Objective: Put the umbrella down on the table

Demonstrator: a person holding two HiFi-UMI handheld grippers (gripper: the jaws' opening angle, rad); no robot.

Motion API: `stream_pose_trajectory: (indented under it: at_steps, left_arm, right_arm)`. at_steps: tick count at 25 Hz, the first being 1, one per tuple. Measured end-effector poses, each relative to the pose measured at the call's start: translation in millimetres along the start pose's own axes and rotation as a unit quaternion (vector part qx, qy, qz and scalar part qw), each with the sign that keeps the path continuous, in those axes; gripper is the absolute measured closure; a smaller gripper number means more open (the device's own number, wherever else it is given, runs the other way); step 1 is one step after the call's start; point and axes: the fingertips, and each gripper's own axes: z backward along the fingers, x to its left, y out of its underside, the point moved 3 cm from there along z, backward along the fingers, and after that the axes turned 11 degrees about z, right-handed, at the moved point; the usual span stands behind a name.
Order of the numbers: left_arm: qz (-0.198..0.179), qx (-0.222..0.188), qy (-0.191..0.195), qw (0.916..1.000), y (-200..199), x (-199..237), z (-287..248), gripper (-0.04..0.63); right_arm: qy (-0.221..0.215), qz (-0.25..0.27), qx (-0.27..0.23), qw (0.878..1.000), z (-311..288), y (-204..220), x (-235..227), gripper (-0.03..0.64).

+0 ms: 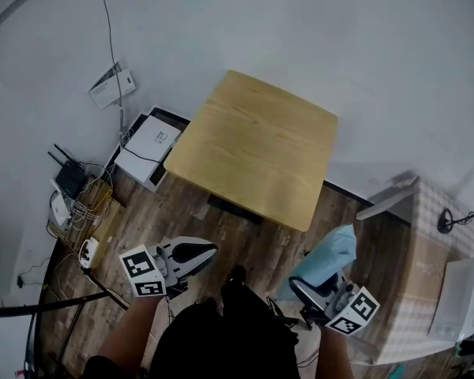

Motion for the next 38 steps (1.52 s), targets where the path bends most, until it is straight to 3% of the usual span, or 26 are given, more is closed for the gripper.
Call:
stream_pose_trajectory:
  at_steps: [8, 17, 27, 38]
  left_arm:
    - [-0.039, 0.009, -0.045, 0.9982, -38.4, 14.7, -44.4, 0.588]
    - [-0.050, 0.017, -0.034, 0.9980, -47.6, 16.6, -71.9, 0.588]
    - [-0.034, 0.040, 0.015, 0.9985, -48.4, 57.0, -95.9, 0.588]
    - [-0.032, 0.045, 0.053, 0.9970, -130.0, 159.3, -107.9, 0.588]
  right_arm:
    - [-0.051, -0.019, -0.052, 0.997, 2.6, -11.2, -59.3, 0.316]
    - [-0.067, -0.036, -0.065, 0.995, -7.7, -7.6, -83.4, 0.316]
    - [-0.023, -0.055, -0.076, 0.995, -21.9, -7.0, -114.7, 0.316]
    - [0.012, -0.030, -0.045, 0.998, -137.6, -36.7, -164.6, 0.316]
